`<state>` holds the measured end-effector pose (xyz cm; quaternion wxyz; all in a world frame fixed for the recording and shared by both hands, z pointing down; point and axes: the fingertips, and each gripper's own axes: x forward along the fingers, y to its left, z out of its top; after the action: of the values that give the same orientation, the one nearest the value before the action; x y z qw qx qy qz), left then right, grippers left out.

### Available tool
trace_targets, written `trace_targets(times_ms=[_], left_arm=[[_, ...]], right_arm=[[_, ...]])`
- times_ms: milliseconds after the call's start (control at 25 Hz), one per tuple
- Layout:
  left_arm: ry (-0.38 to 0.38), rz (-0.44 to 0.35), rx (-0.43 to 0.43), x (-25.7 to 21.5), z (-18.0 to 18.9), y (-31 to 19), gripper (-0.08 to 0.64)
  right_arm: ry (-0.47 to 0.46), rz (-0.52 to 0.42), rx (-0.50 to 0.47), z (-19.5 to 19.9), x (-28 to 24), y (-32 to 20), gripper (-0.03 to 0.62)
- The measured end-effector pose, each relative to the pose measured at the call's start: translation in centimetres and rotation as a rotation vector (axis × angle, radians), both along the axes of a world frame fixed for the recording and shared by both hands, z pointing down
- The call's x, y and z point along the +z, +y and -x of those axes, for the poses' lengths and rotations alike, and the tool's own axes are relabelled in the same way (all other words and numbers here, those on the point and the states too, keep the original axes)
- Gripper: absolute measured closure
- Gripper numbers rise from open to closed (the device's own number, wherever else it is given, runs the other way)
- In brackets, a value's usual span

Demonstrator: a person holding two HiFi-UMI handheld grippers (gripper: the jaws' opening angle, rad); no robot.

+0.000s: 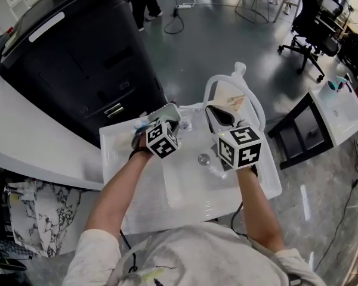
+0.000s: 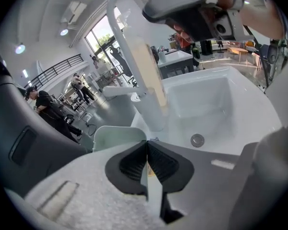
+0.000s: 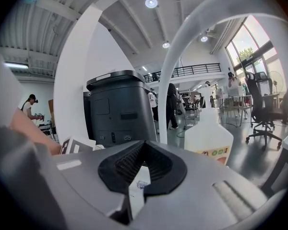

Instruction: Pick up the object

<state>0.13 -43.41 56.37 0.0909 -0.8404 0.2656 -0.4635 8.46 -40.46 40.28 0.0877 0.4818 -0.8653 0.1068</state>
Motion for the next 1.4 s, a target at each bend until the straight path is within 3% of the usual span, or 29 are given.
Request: trace_targets(times_ms=[480, 920, 1400], left_arm=[[0.088, -0.135, -0.066, -6.7, 1.9, -1.0, 0.551], [0.276, -0.244, -0.179, -14.1, 4.5, -0.7, 0.551], [0.528, -0.326, -0.368, -20.3, 9.5, 1.5, 0.551]], right_arm=[[-0.013, -0.017, -0.049, 2.0, -1.0, 0.5, 0.588], [-0.020, -0.049, -0.105, 4.2, -2.7, 0.9, 0.588], [-0.029, -0.092, -0.141, 5.8, -4.7, 0.7, 0.589]])
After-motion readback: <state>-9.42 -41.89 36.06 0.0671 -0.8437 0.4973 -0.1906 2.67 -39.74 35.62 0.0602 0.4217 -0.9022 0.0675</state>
